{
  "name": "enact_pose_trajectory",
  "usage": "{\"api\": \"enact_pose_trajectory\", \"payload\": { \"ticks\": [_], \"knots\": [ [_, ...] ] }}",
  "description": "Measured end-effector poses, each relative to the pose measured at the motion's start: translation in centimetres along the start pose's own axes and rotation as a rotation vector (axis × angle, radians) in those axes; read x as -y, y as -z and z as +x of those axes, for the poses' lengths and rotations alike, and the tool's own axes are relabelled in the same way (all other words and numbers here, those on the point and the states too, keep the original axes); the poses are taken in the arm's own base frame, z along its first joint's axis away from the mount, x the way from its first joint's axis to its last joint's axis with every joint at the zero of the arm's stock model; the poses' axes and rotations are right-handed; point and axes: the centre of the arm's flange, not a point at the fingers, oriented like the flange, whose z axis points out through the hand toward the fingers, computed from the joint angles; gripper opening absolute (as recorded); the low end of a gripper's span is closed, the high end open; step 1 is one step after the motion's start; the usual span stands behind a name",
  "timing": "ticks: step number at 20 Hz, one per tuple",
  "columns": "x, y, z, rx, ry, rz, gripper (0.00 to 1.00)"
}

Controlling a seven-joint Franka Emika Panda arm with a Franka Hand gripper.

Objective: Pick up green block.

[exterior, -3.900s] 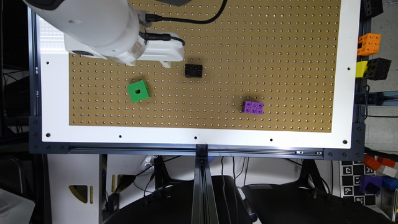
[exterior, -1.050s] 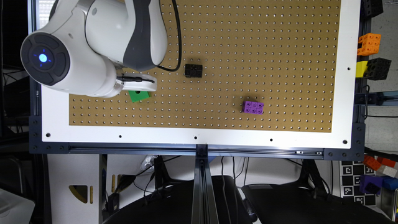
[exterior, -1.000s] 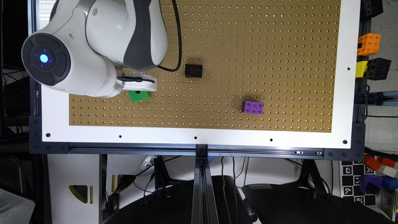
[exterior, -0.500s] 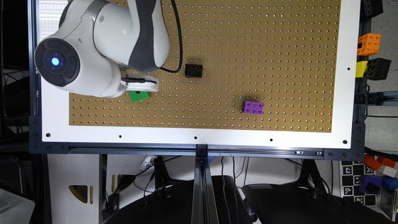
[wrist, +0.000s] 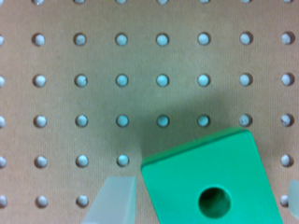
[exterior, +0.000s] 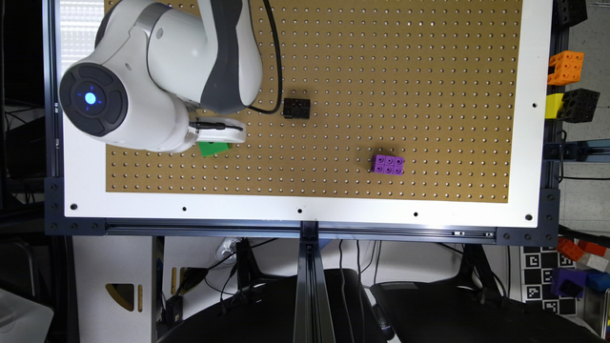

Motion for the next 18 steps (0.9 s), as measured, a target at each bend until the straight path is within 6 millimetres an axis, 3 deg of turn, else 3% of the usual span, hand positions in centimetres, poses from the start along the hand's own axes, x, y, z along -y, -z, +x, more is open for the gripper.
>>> {"api": "enact_pose_trajectory", "payload": {
  "ticks": [15, 16, 18],
  "knots": [
    [0.7, -2.5, 0.7, 0.006, 0.004, 0.002, 1.0],
    [0.7, -2.5, 0.6, 0.006, 0.004, 0.002, 0.0],
    [0.7, -2.5, 0.6, 0.006, 0.004, 0.002, 0.0]
  ]
}}
